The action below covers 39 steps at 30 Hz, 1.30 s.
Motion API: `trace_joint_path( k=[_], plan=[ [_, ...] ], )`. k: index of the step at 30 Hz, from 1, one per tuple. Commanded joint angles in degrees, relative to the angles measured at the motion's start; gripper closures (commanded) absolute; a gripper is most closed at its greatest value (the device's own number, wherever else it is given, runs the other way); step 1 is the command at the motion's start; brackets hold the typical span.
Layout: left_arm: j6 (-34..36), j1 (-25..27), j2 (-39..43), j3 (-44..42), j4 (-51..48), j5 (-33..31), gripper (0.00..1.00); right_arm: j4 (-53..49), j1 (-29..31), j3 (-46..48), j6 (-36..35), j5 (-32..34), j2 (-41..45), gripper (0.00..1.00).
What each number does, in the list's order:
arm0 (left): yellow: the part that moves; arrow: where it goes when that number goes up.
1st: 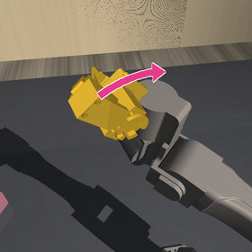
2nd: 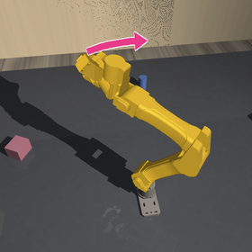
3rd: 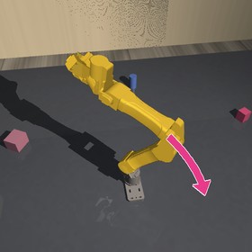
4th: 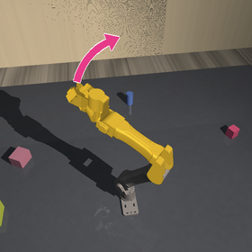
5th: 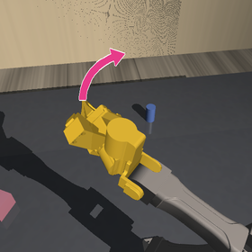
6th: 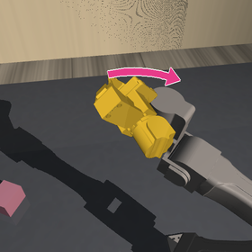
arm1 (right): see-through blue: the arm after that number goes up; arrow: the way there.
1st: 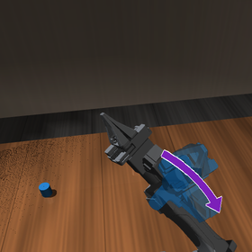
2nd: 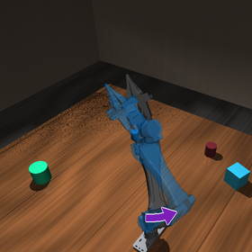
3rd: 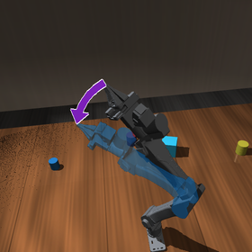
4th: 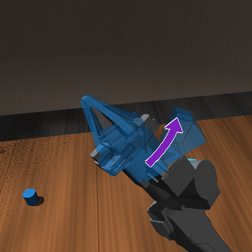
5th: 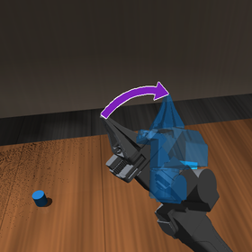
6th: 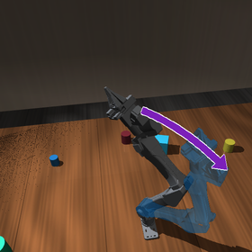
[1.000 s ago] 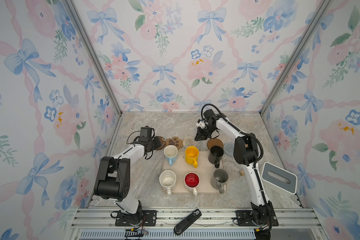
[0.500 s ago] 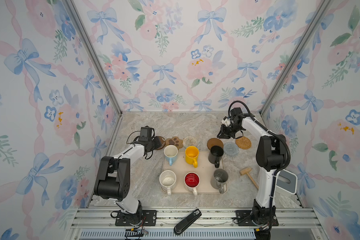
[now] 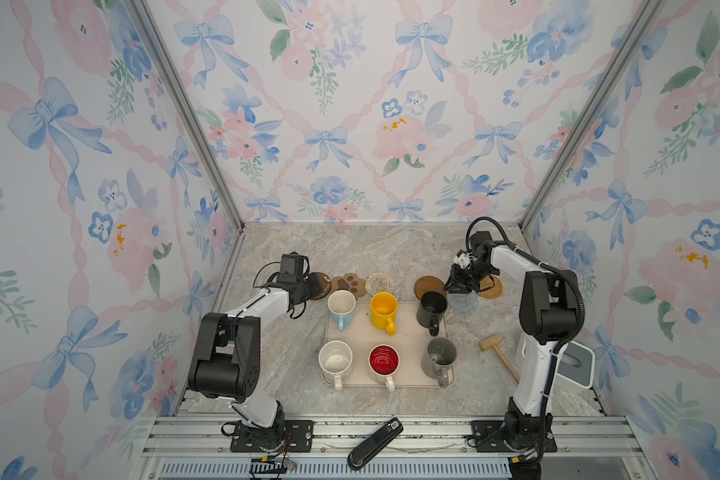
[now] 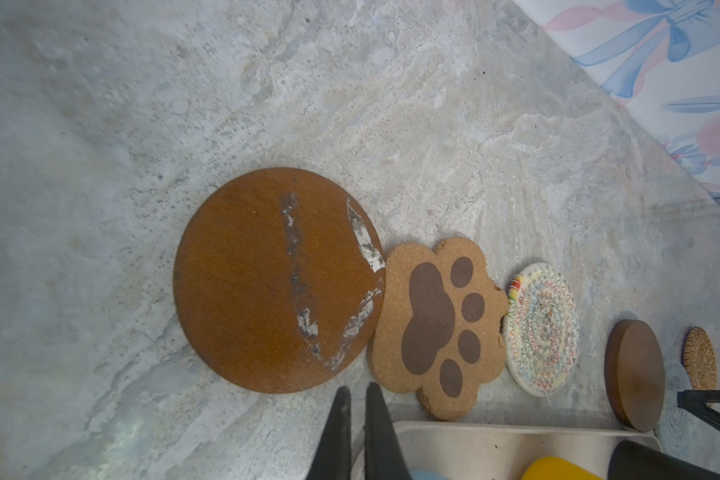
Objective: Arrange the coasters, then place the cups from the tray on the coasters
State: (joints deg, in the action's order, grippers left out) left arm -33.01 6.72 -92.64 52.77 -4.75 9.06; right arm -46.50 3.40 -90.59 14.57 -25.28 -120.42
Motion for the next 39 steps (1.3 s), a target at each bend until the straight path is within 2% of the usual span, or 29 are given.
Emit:
trace_joint_path(
  k=[1, 7, 18, 39],
  plan=[
    [0.7, 0.2, -0.6, -0.1, -0.6, 1.0, 0.92, 1.6, -0.6, 1.0, 0.0, -1.3, 1.8, 0.73],
    [0.6, 0.3, -1.0, 0.4, -0.5, 1.4, 0.92, 4.0, -0.7, 0.6, 0.9, -4.1, 0.1, 0.71],
    [0.8, 0.3, -1.1, 0.4, -0.6, 1.4, 0.92, 2.8, -0.8, 0.3, 0.2, -2.0, -0.6, 0.69],
    [0.7, 0.4, -1.3, -0.1, -0.6, 1.4, 0.92, 6.8, -0.6, 2.9, 2.4, -6.5, -4.0, 0.68]
  ],
)
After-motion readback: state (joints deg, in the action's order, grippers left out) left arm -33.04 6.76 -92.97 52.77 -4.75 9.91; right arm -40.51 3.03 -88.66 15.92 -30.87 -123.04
